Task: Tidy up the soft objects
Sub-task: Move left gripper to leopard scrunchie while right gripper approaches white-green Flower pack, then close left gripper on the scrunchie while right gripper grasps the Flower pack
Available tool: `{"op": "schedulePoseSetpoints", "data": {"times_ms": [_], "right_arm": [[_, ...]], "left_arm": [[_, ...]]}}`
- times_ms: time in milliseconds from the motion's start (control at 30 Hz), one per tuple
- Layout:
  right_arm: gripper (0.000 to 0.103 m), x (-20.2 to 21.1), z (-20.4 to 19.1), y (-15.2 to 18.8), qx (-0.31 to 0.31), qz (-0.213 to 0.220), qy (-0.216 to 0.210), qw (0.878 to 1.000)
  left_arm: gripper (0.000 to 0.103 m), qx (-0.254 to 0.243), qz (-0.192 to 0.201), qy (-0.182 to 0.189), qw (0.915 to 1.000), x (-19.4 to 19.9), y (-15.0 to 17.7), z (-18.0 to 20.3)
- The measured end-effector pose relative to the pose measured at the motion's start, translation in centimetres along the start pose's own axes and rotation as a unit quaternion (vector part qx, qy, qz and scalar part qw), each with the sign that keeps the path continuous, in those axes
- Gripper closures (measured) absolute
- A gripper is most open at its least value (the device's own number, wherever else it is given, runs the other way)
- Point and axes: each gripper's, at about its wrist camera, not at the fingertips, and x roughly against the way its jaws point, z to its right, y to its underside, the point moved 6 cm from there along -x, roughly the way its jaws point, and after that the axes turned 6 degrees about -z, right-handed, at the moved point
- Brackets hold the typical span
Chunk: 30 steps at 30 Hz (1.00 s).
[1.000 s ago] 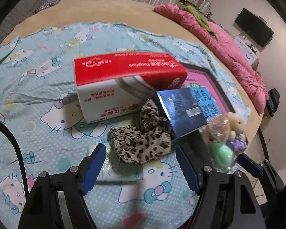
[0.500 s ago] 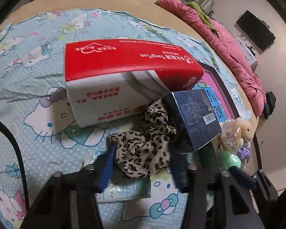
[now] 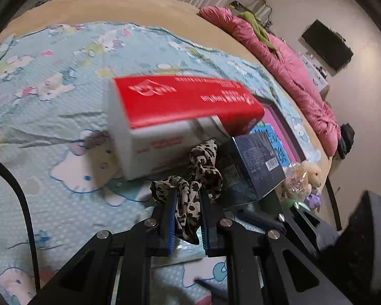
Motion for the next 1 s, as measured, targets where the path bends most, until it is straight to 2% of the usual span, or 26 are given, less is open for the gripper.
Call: {"op": "schedulePoseSetpoints", "data": {"times_ms": [133, 300, 433, 700, 767, 833, 933, 1000], "right_arm": [[0.024, -0.9, -0.8, -1.3, 0.049, -0.004, -0.006, 0.999], [0.024, -2.5, -2.4, -2.5, 0.135, -0.016, -0.011, 0.991], [0.022, -4.7, -1.9, -3.4, 0.155, -0.041, -0.009, 0.987], [0.022, -6.1, -2.3, -3.7, 0.189, -0.037, -0.014, 0.981], [0.022, -6.8, -2.7, -3.8, 0.187, -0.065, -0.041, 0.979], [0.029, -7.1, -3.2, -2.8, 0.19, -0.076, -0.035, 0.978], [0.049, -6.8, -3.4, -2.7, 0.169, -0.065, -0.043, 0.983], [0.052, -6.0, -3.0, -2.9, 0.145, -0.054, -0.05, 0.987]], "left_arm": [[0.087, 0.011, 0.007, 0.003, 0.9999, 1.4, 0.4, -1.4], [0.087, 0.013, 0.01, 0.001, 0.9999, 2.1, 1.0, -2.1], [0.087, 0.027, 0.012, 0.0, 0.9996, 2.4, 1.1, -3.1], [0.087, 0.038, 0.019, -0.009, 0.9991, 3.5, 1.8, -4.5], [0.087, 0.042, 0.02, -0.013, 0.9988, 3.8, 2.1, -4.7], [0.087, 0.048, 0.021, -0.02, 0.9984, 4.2, 2.5, -5.0], [0.087, 0.052, 0.023, -0.025, 0.998, 4.8, 3.2, -5.2], [0.087, 0.054, 0.025, -0.034, 0.9977, 5.3, 3.6, -5.1]]}}
